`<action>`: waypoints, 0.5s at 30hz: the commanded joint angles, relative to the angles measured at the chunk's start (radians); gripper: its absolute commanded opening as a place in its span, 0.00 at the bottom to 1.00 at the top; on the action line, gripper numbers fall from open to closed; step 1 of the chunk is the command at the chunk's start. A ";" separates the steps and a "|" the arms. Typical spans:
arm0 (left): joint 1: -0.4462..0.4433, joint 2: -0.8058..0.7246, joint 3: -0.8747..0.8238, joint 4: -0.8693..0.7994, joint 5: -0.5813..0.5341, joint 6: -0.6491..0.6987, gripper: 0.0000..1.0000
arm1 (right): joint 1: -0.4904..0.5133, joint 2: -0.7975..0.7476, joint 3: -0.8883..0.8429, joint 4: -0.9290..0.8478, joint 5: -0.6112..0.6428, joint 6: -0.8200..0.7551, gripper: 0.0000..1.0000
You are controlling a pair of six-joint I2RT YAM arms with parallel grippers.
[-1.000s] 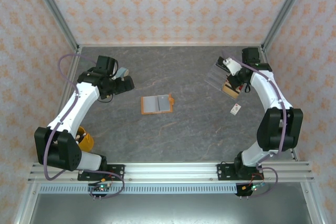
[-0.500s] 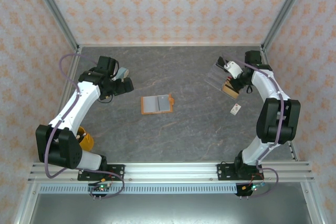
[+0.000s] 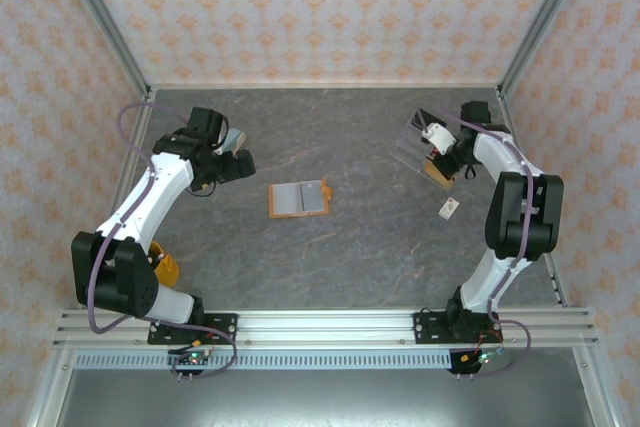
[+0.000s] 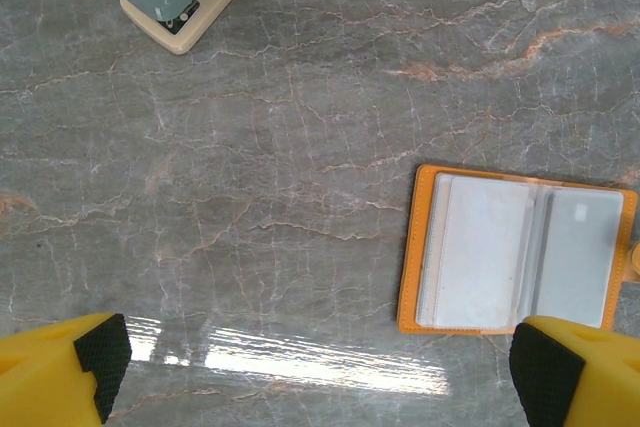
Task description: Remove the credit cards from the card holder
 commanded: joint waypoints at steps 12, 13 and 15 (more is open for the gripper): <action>0.010 0.012 0.019 -0.027 0.024 0.039 1.00 | -0.005 0.001 0.018 -0.008 -0.008 -0.048 0.16; 0.010 0.012 0.018 -0.026 0.026 0.039 1.00 | -0.005 -0.005 0.020 -0.008 -0.005 -0.048 0.16; 0.010 0.012 0.019 -0.024 0.031 0.040 1.00 | -0.006 -0.018 0.022 -0.006 -0.006 -0.044 0.17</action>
